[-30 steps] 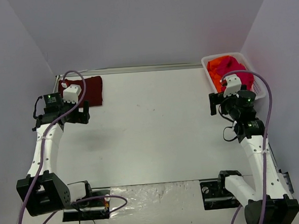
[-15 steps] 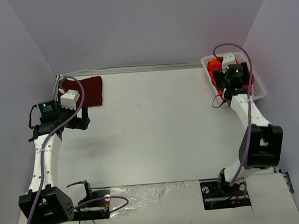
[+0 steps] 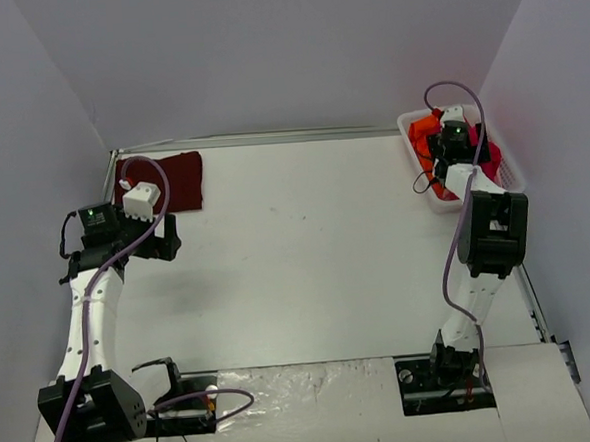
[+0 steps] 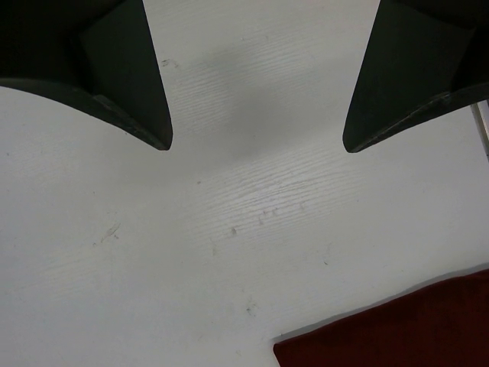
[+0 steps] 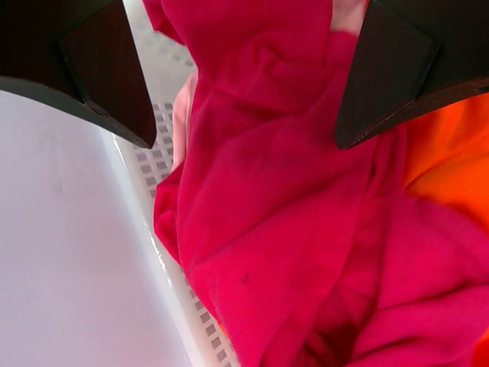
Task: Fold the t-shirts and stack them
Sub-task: Grab crumpled tshirt from bin with the right arm, then move the tshirt to the center of the board, then flatten out the tshirt
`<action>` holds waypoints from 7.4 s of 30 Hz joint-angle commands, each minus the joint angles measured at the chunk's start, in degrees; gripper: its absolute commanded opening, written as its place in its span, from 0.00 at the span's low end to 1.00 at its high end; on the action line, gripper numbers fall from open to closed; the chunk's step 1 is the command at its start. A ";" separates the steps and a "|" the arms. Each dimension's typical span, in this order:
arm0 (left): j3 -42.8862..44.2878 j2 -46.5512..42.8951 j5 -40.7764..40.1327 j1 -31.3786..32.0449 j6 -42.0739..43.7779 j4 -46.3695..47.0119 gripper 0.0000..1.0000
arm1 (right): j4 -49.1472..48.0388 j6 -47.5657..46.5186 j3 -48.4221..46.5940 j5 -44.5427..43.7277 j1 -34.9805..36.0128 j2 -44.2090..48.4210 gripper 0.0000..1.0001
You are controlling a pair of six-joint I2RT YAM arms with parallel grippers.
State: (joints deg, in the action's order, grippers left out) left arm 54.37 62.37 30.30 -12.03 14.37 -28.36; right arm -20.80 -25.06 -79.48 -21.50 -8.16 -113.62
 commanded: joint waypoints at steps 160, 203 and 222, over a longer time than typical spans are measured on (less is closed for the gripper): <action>-2.16 -6.56 9.07 -4.05 -1.54 4.54 0.94 | -60.85 24.88 59.18 18.60 8.43 20.55 1.00; -1.55 -5.77 8.98 -4.14 -2.07 3.75 0.94 | -60.76 24.88 59.18 18.60 8.43 20.55 1.00; -1.63 -5.15 9.42 -4.31 -1.19 3.40 0.94 | -60.77 24.88 59.18 18.60 8.43 20.46 1.00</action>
State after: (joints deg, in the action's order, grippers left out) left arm 50.89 57.56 38.98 -15.84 11.99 -25.08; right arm -75.42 -1.04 -19.81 -2.94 0.08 -93.34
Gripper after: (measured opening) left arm 0.945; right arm 0.999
